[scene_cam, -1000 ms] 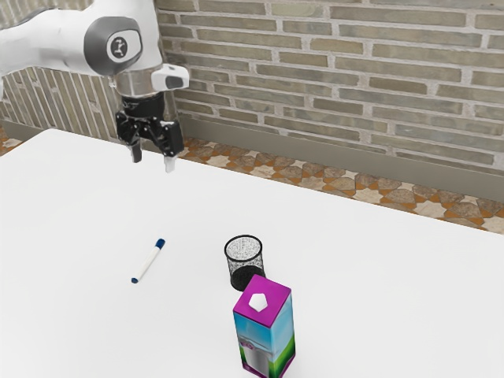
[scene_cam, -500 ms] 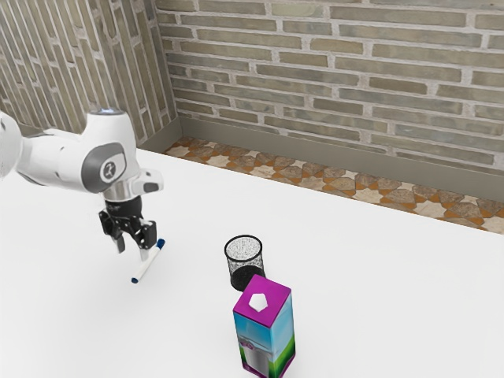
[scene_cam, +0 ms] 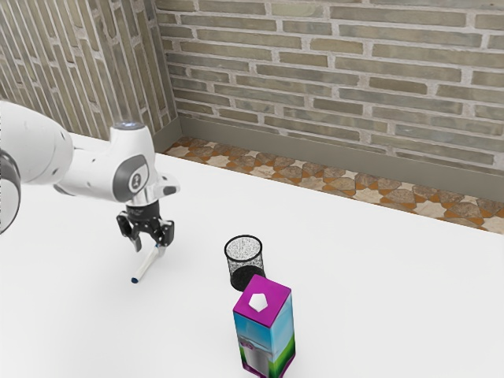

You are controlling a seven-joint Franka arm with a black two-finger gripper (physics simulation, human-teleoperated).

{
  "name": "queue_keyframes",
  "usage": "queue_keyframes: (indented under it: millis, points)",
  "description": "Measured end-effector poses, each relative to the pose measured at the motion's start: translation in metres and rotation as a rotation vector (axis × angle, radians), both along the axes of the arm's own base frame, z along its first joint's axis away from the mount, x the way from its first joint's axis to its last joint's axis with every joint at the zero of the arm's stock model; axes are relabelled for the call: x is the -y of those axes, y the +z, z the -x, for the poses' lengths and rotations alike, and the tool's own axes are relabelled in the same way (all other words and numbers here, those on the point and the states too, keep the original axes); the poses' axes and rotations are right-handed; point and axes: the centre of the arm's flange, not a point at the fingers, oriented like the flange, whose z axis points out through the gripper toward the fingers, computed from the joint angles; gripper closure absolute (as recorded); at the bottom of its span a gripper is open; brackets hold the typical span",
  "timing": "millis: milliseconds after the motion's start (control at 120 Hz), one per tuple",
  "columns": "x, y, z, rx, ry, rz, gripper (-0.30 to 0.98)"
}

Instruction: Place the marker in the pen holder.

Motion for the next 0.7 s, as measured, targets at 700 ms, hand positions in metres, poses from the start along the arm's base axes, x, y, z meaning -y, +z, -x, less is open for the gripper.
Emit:
queue_keyframes:
  millis: [700]
  points:
    - [-0.008,-0.022,-0.021,0.035,-0.033,-0.059,0.5]
